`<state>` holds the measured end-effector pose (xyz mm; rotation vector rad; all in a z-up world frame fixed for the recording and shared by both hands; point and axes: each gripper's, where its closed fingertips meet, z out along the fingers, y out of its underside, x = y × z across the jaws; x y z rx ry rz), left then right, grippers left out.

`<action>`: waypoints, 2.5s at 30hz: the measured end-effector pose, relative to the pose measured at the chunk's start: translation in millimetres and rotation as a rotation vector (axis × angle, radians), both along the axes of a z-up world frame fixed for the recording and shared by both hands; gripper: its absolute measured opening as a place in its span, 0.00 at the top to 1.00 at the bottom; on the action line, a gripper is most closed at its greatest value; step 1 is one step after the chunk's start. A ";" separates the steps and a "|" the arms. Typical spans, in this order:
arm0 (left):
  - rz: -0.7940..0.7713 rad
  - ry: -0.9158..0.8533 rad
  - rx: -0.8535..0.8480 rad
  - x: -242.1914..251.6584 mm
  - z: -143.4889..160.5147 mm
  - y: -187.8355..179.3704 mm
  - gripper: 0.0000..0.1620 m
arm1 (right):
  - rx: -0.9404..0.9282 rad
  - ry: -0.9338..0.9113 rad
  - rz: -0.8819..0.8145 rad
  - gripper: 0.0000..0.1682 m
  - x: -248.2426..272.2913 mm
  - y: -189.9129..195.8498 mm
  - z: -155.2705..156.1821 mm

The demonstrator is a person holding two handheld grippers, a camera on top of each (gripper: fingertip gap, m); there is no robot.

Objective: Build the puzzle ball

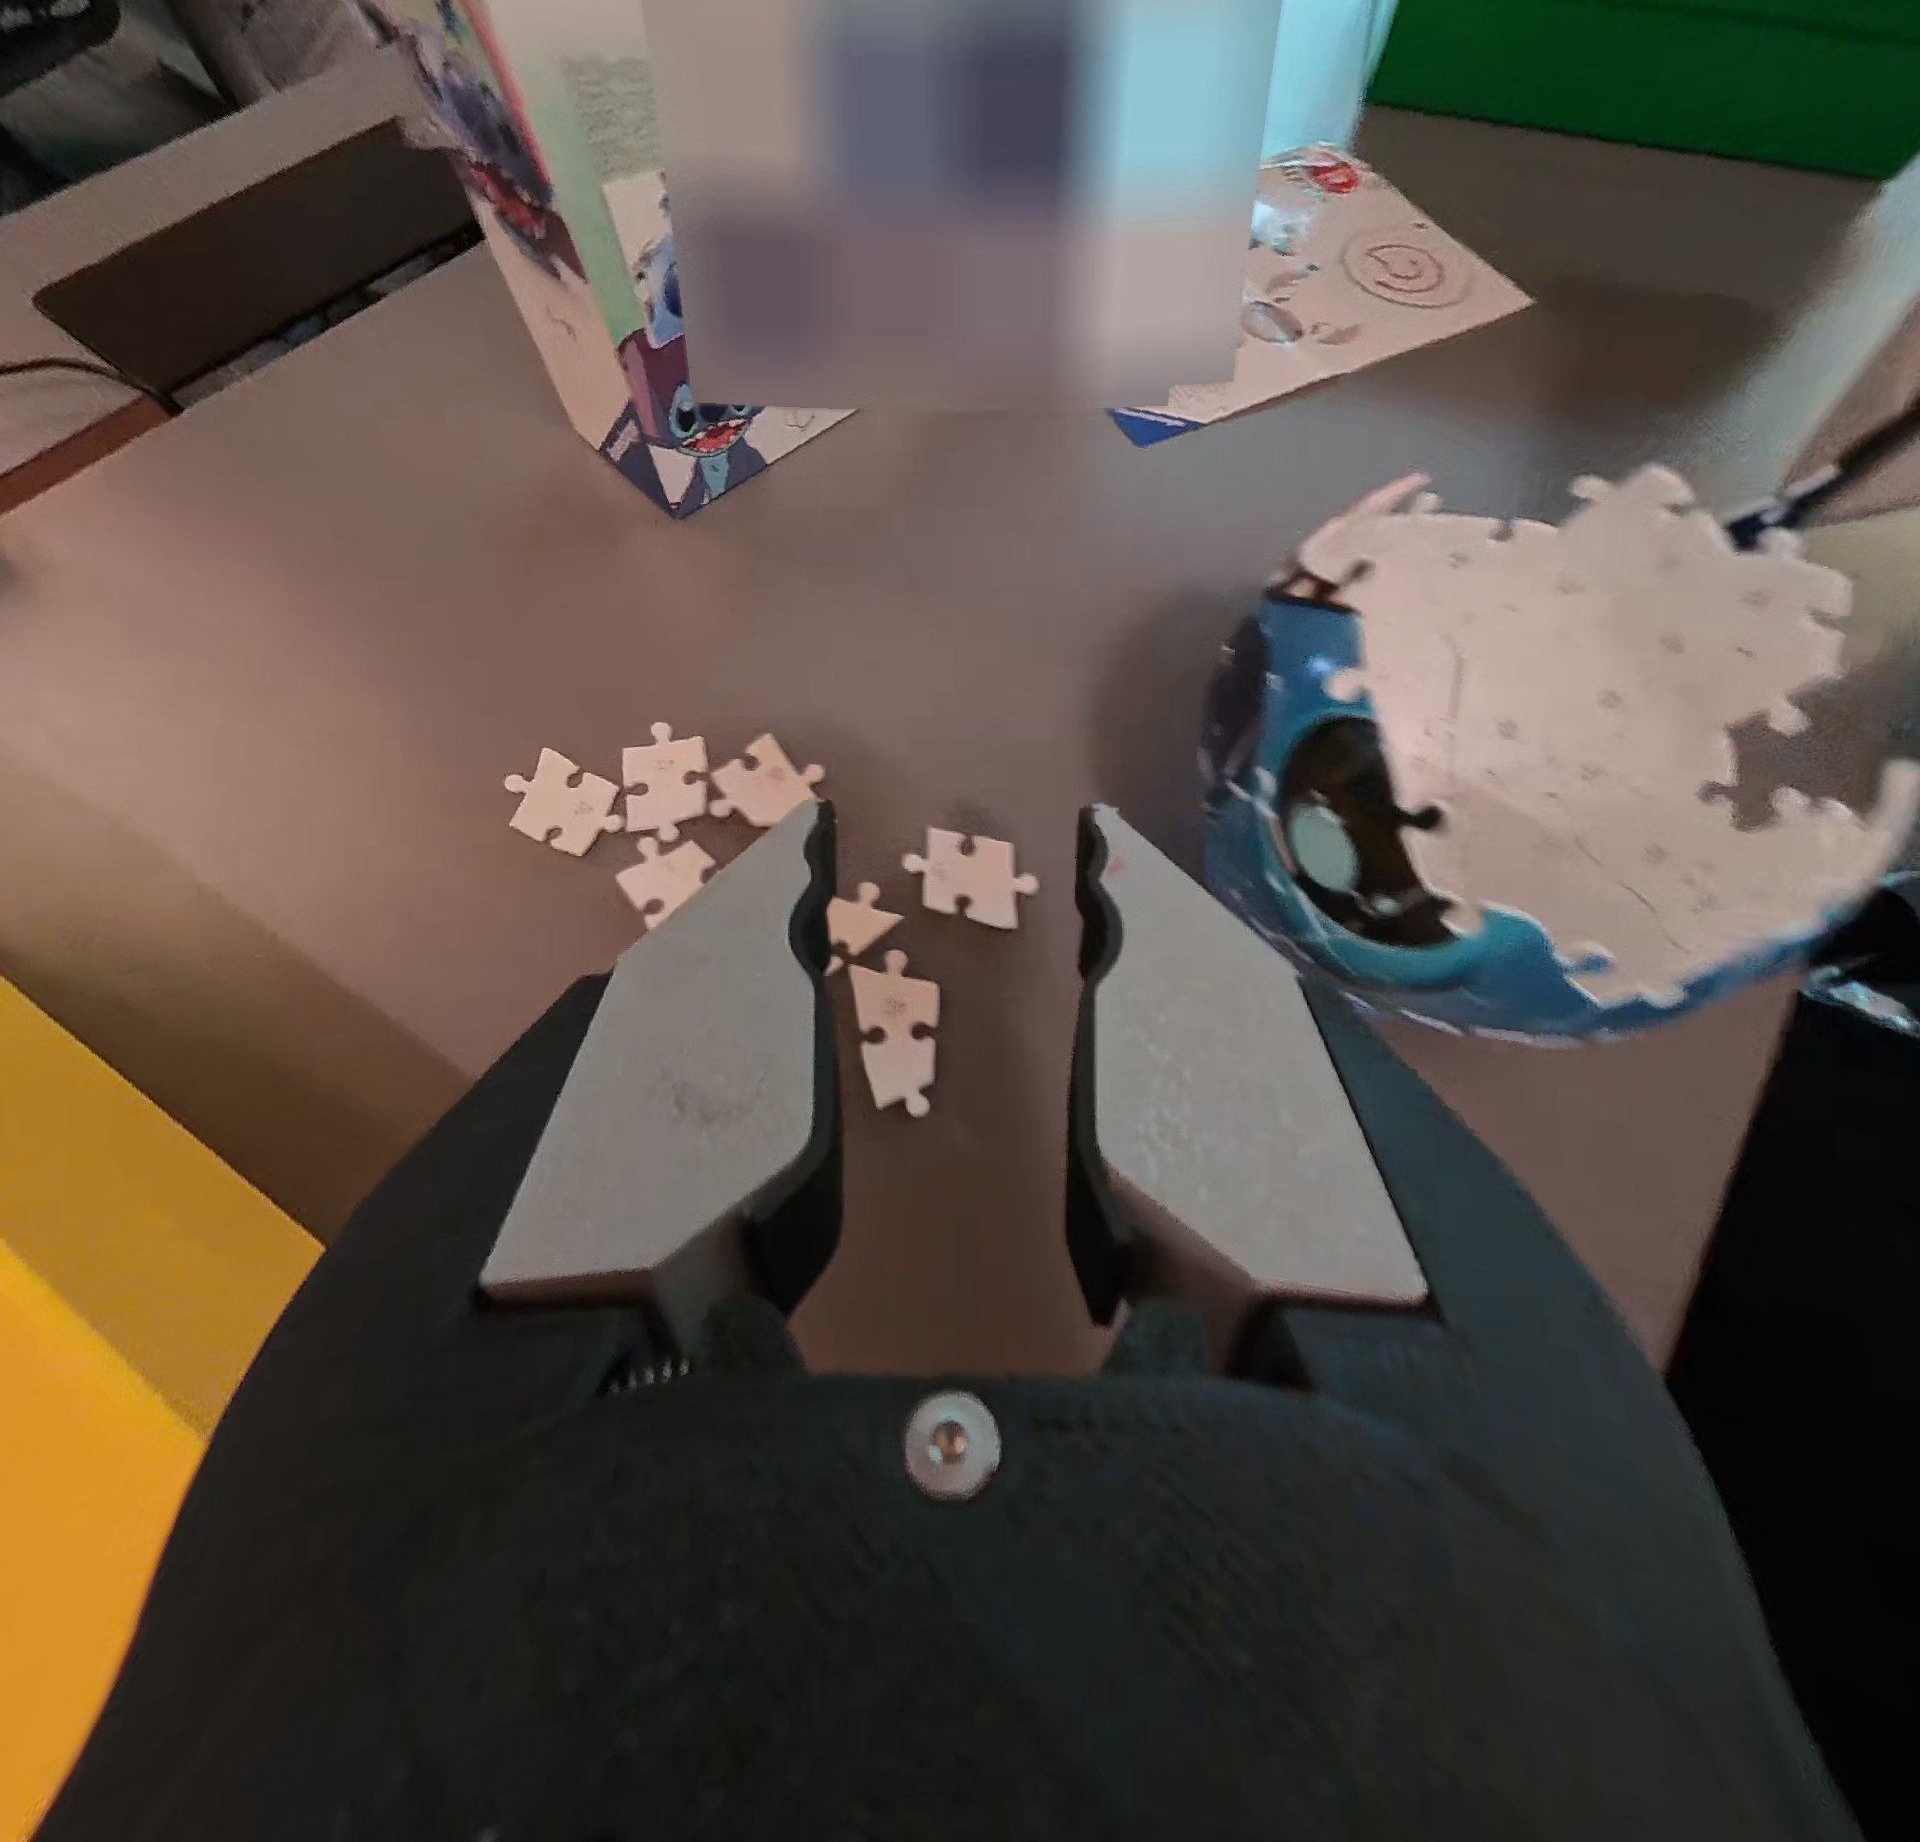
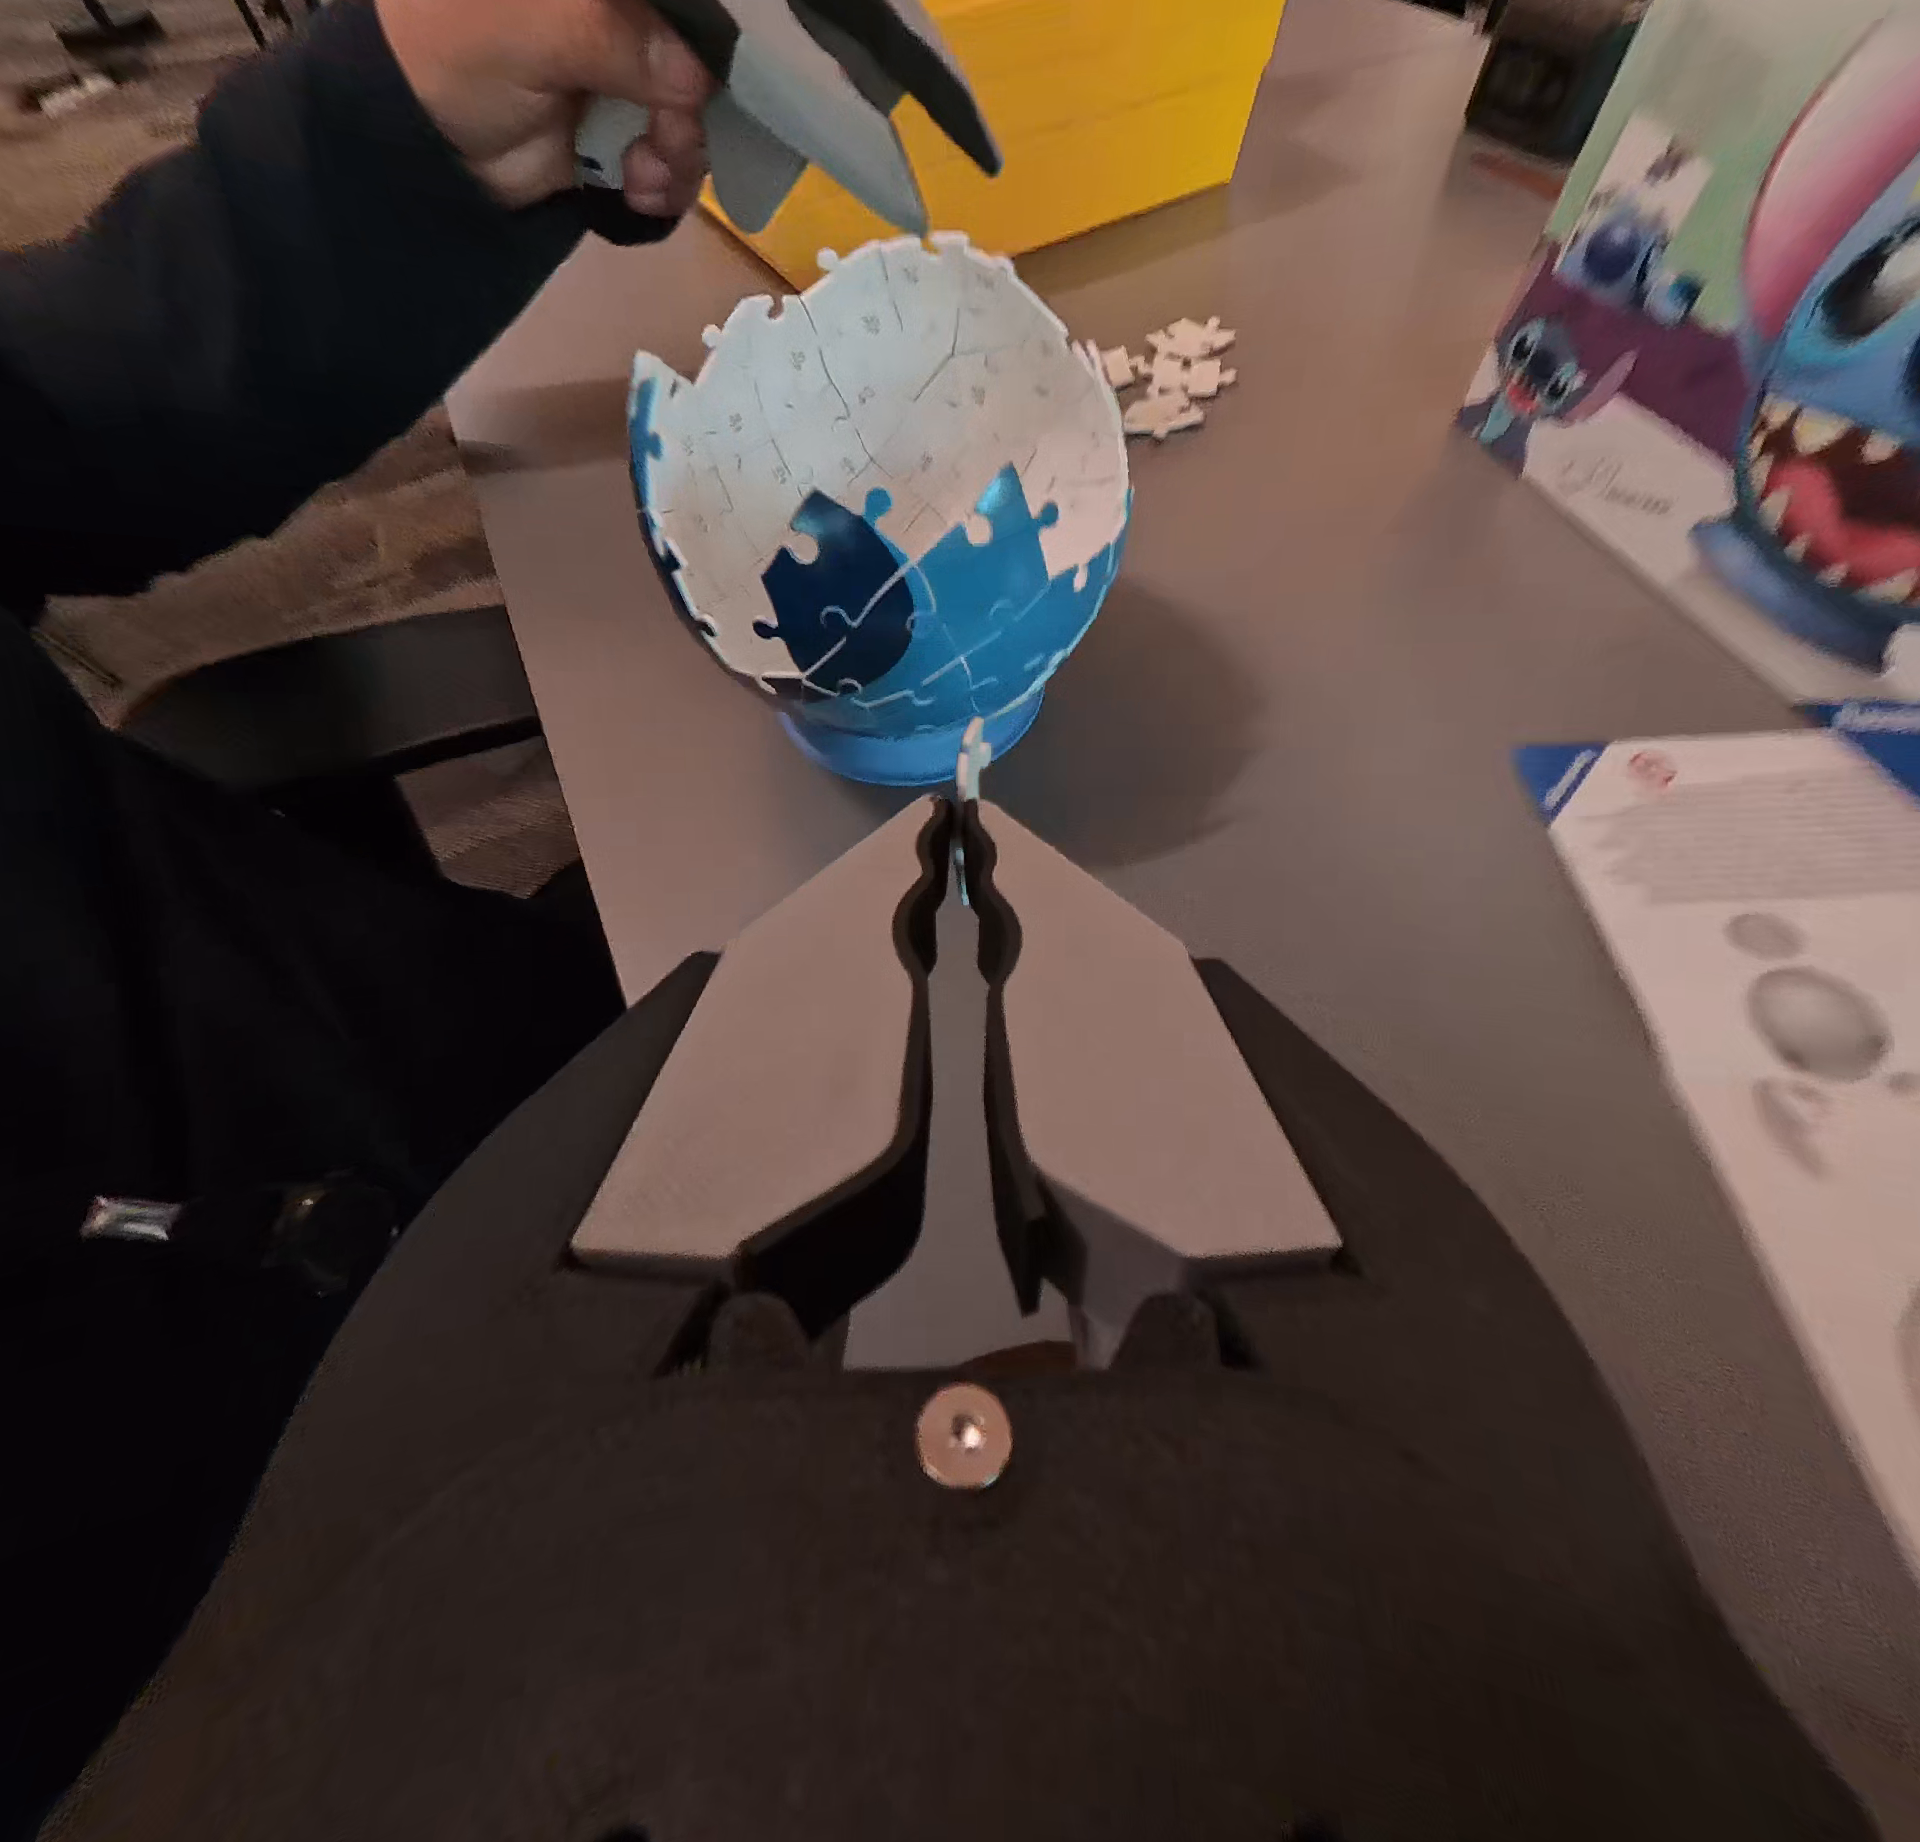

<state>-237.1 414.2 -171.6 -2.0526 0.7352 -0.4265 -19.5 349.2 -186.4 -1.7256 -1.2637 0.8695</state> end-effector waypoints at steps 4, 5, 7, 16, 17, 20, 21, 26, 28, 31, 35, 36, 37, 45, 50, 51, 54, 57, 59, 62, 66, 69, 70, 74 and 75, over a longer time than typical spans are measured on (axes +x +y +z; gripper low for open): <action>0.123 -0.041 0.001 -13.8 -1.3 33.7 0.73 | -0.177 0.036 -0.105 1.00 16.0 20.9 -11.4; 0.137 -0.062 0.009 -14.7 -0.4 38.5 0.73 | -0.229 0.098 -0.091 1.00 16.5 21.1 -4.3; 0.122 -0.105 -0.010 -9.5 -2.0 40.8 0.77 | -0.297 0.226 -0.020 1.00 14.6 16.4 13.9; 0.137 0.008 0.107 -9.1 -20.7 50.4 0.74 | -0.156 0.351 0.403 1.00 9.8 -38.5 33.7; 0.134 0.016 0.126 -7.4 -19.9 50.1 0.75 | -0.140 0.336 0.414 1.00 9.4 -39.5 29.4; 0.117 0.035 0.130 -0.9 -21.3 47.3 0.74 | -0.110 0.319 0.396 1.00 7.4 -32.8 16.0; 0.117 0.043 0.127 -0.4 -22.5 47.1 0.74 | -0.122 0.331 0.392 1.00 7.7 -30.5 15.6; 0.114 0.065 0.102 -0.9 -30.1 46.0 0.75 | -0.188 0.499 0.408 1.00 21.6 -24.2 37.0; 0.104 0.065 0.098 1.7 -31.0 45.0 0.75 | -0.206 0.510 0.409 1.00 22.7 -22.9 38.1; 0.100 0.094 0.093 2.5 -34.7 44.3 0.75 | -0.186 0.463 0.428 1.00 18.4 -28.7 32.4; 0.106 0.120 0.091 0.2 -38.5 45.3 0.75 | -0.192 0.457 0.433 1.00 17.8 -29.6 31.5; 0.109 0.123 0.086 -0.8 -39.6 45.6 0.75 | -0.201 0.466 0.433 1.00 18.8 -28.9 32.5; 0.111 0.124 0.085 -1.8 -39.9 46.0 0.75 | -0.210 0.474 0.434 1.00 19.4 -28.4 33.4; 0.143 0.119 0.033 -10.8 -51.6 51.3 0.71 | -0.182 0.449 0.482 1.00 18.7 -38.6 31.4; 0.141 0.122 0.038 -11.3 -52.9 52.7 0.72 | -0.115 0.394 0.404 1.00 12.0 -31.6 24.5; 0.138 0.121 0.041 -10.6 -52.6 52.7 0.72 | -0.101 0.381 0.406 1.00 10.9 -33.0 22.9; 0.125 0.130 0.041 -7.5 -53.7 51.7 0.72 | -0.084 0.362 0.431 1.00 9.8 -38.2 20.7; 0.119 0.152 0.051 -6.3 -54.8 51.6 0.72 | -0.049 0.362 0.344 1.00 9.9 -24.5 21.1; 0.128 0.165 0.048 -7.9 -56.7 52.3 0.72 | 0.040 0.350 0.250 1.00 12.3 -10.7 21.5; 0.129 0.164 0.044 -8.1 -57.6 52.3 0.72 | 0.054 0.345 0.220 1.00 13.2 -6.1 21.0; 0.127 0.170 0.049 -7.6 -56.9 51.9 0.72 | 0.036 0.350 0.219 1.00 14.0 -5.9 21.0; 0.128 0.180 0.056 -6.9 -57.0 52.1 0.72 | 0.054 0.354 0.245 1.00 14.0 -12.6 23.0; 0.126 0.180 0.057 -6.0 -56.9 52.1 0.72 | 0.081 0.363 0.273 1.00 12.6 -20.5 26.4; 0.119 0.175 0.075 -2.0 -54.2 51.8 0.73 | 0.106 0.356 0.297 1.00 -12.6 -46.8 24.2; 0.118 0.172 0.079 -1.1 -53.2 51.6 0.73 | 0.110 0.304 0.296 1.00 -22.2 -51.1 16.8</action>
